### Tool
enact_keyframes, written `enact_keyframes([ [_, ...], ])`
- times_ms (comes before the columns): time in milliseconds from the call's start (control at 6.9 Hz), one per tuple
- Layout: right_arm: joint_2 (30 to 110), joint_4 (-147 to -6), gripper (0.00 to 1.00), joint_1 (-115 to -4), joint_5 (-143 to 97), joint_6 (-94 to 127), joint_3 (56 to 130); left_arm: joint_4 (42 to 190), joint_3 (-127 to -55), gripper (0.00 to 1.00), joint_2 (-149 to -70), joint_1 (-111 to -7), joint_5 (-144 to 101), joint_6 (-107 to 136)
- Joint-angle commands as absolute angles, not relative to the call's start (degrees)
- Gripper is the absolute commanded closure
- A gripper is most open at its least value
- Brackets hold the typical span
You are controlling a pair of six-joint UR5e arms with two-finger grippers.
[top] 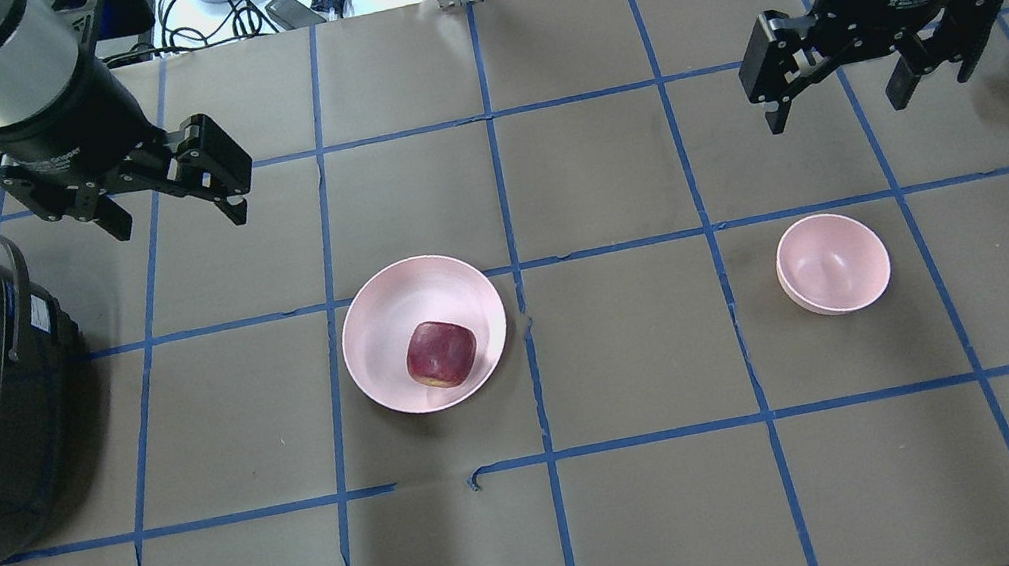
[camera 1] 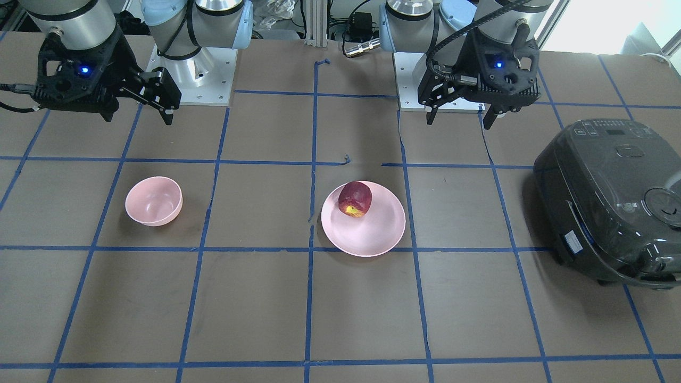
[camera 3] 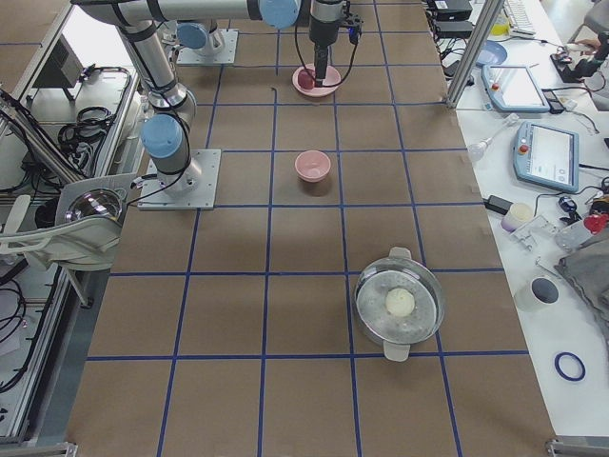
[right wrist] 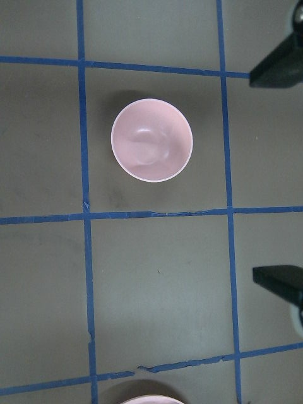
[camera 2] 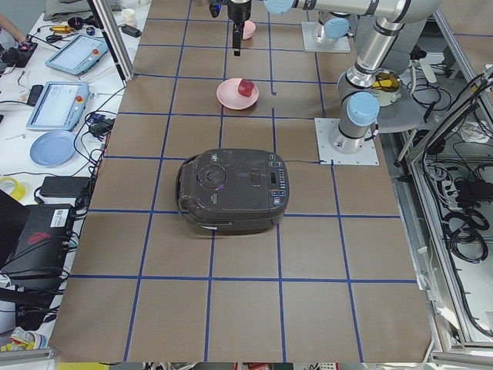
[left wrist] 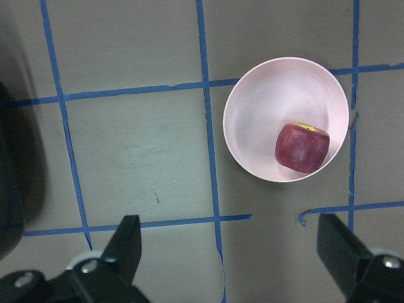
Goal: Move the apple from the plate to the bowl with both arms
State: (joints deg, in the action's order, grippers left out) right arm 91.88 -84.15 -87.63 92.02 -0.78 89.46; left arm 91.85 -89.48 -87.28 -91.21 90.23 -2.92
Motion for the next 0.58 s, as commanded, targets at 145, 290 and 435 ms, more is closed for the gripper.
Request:
enact_keyframes([
  [145, 91.93, -84.11, 0.0, -87.63, 92.2, -0.79, 89.47, 91.41, -89.65, 0.0, -87.27, -91.76, 90.36, -2.03],
  [290, 91.76, -84.46, 0.0, -87.54, 92.2, -0.79, 89.39, 90.62, -90.34, 0.0, -88.41, -92.28, 90.18, 0.76],
  [435, 91.67, -85.16, 0.0, -87.28, 92.2, -0.97, 89.3, 88.96, -91.31, 0.0, -88.68, -95.16, 90.18, 4.53],
])
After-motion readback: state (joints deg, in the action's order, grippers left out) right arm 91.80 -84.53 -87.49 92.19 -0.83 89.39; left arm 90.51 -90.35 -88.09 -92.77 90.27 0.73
